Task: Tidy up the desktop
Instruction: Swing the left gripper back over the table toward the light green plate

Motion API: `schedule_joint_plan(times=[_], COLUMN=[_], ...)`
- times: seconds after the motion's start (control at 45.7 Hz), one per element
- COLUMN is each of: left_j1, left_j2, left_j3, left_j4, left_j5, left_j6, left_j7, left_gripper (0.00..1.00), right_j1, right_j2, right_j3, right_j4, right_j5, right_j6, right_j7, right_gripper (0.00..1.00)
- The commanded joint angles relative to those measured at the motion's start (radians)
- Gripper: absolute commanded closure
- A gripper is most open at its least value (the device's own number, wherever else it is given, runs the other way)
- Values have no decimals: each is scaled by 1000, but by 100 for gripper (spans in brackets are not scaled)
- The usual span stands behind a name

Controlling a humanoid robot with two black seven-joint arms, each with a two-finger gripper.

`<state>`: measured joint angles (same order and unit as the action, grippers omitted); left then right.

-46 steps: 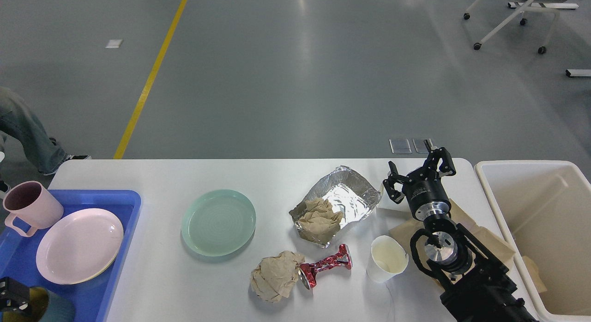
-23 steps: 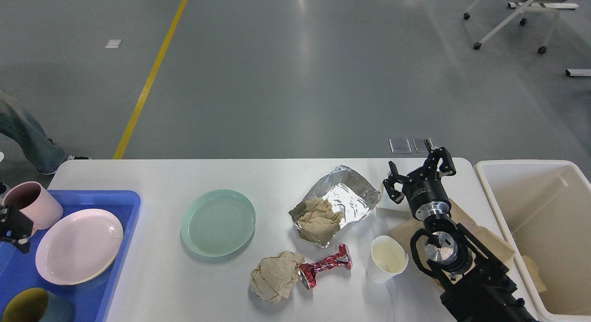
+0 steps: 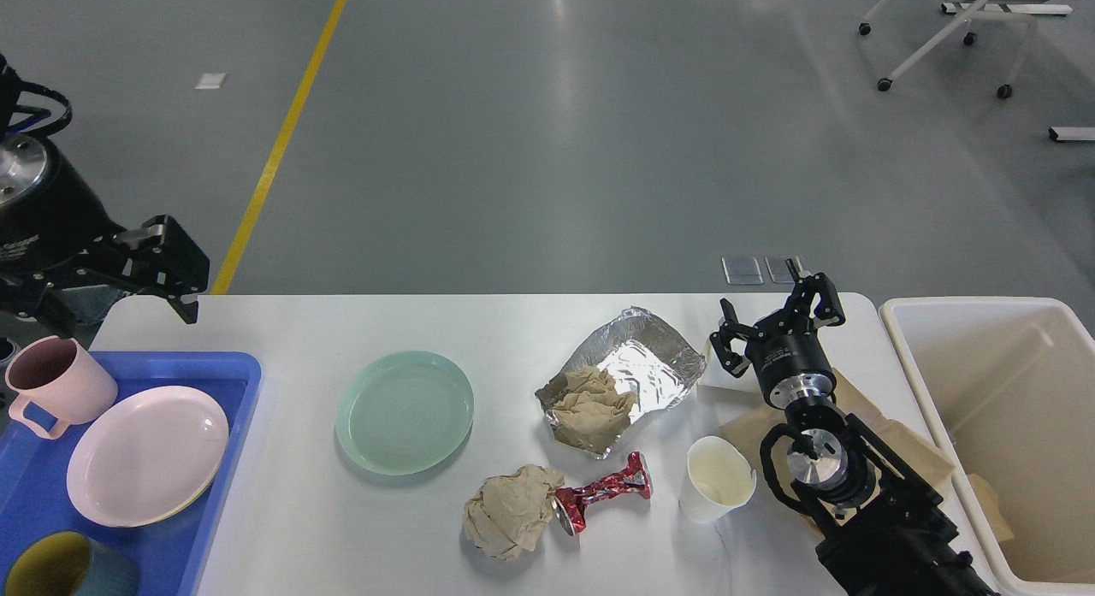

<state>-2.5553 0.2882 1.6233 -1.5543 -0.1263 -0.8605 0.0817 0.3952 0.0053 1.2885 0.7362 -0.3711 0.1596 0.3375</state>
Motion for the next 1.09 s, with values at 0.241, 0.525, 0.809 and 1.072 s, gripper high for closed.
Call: schedule_joint_plan(times=[0.241,0.525,0.809,1.072], left_j1=[-229,-160,102,415], left_j2=[-118,-130,-84,78], left_j3=[-57,-76,-72,-123], left_j4=[-139,-130,-1,114], left_j5=[-150,-173,-165,-196], left_j6=[-14,-20,17,279], left_j7=[0,-5,-8,-28], left_gripper=[4,4,3,4], right_j1=[-1,1,1,-1], right_j2=[1,-1,1,-1], right_j3=[0,0,0,0], right_j4=[-1,0,0,0], right_j5=[0,0,1,0], right_j6=[0,0,0,0], right_j7=[0,0,0,0], right_gripper=[0,0,0,0])
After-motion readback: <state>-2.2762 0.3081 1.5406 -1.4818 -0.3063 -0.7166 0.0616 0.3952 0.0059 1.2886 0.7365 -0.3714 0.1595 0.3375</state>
